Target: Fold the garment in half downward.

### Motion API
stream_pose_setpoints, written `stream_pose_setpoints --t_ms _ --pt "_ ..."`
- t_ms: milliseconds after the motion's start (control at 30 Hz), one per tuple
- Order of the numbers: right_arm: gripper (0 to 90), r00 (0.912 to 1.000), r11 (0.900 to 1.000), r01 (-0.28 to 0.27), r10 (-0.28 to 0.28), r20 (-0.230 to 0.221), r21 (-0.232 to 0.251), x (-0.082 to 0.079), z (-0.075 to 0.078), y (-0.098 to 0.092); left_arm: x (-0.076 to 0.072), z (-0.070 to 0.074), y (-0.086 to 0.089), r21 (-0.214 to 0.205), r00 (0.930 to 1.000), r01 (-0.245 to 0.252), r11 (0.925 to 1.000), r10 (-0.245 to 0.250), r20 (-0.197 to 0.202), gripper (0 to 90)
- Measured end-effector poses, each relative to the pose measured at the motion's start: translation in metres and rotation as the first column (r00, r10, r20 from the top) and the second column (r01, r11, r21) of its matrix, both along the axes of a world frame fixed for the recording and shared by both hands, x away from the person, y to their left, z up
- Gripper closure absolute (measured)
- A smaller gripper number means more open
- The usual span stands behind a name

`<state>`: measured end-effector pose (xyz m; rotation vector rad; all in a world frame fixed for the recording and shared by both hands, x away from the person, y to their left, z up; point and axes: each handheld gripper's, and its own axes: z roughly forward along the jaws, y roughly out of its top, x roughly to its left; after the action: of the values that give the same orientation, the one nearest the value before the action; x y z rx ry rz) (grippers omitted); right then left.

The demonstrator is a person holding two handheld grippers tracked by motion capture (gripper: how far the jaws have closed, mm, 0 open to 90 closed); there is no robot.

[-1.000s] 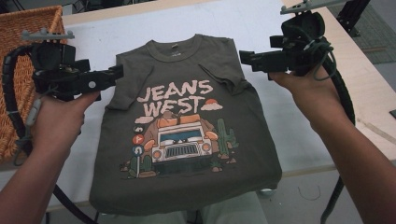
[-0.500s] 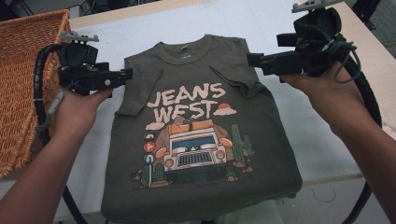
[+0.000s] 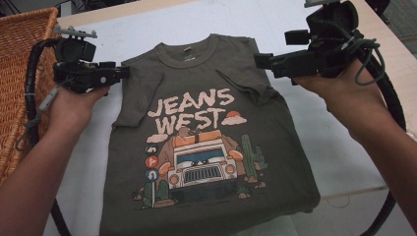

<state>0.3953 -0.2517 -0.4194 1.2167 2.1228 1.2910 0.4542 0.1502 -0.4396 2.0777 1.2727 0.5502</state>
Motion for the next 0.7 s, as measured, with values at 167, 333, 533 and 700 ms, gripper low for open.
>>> stream_pose_setpoints --t_ms 167,333,533,700 --pt "14.8 1.0000 0.9999 0.002 -0.003 -0.005 -0.010 0.007 -0.005 0.001 0.007 0.001 0.003 -0.008 0.9989 0.042 0.9991 -0.043 -0.017 60.1" --pt "18.2 0.9988 0.9987 0.044 -0.044 -0.023 -0.026 0.024 -0.011 0.000 0.007 0.000 0.004 -0.022 0.9953 0.096 0.9951 -0.096 -0.011 72.1" --pt "31.9 0.9941 0.9946 0.073 -0.079 -0.075 -0.073 0.049 -0.017 0.006 0.006 0.000 0.000 -0.012 0.9958 0.090 0.9959 -0.090 -0.017 79.8" --pt "44.3 0.9896 0.9917 0.066 -0.080 -0.120 -0.110 0.068 -0.024 0.016 0.006 -0.001 0.003 -0.042 0.9962 0.084 0.9956 -0.085 -0.020 80.0"
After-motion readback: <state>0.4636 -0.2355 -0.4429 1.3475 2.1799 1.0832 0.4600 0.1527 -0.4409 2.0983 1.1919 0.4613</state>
